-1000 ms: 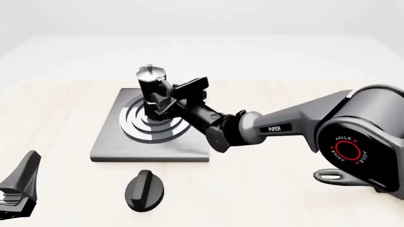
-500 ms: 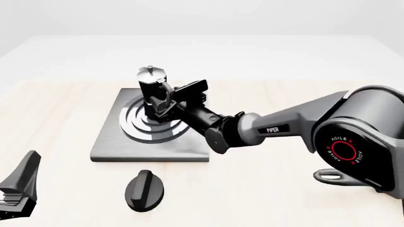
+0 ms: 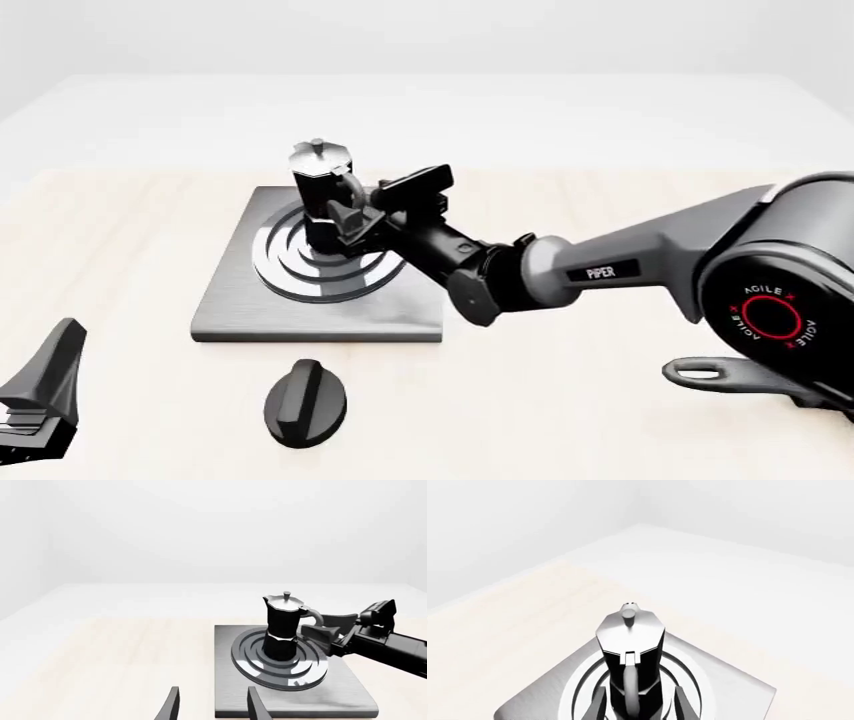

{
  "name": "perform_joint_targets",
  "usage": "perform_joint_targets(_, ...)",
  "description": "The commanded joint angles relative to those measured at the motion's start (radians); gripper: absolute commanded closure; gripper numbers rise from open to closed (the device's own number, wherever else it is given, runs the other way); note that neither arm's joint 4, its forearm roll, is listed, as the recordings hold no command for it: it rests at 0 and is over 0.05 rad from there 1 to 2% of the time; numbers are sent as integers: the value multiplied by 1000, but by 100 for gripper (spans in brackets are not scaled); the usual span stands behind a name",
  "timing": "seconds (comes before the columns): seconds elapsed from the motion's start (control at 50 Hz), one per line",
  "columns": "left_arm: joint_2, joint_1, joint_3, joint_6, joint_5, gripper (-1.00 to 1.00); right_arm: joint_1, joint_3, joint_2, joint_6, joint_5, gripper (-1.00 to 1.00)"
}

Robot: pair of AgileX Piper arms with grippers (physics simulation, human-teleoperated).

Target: Put the moka pot on the stove.

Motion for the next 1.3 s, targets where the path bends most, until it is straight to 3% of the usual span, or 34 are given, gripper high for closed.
perform_joint_targets(0.02,0,0,0,0,0,-100,2,33,-29,-8,-4,-100)
perform_joint_targets(1.3,0,0,0,0,0,-100,-50,293,-219,-37,-73,-100)
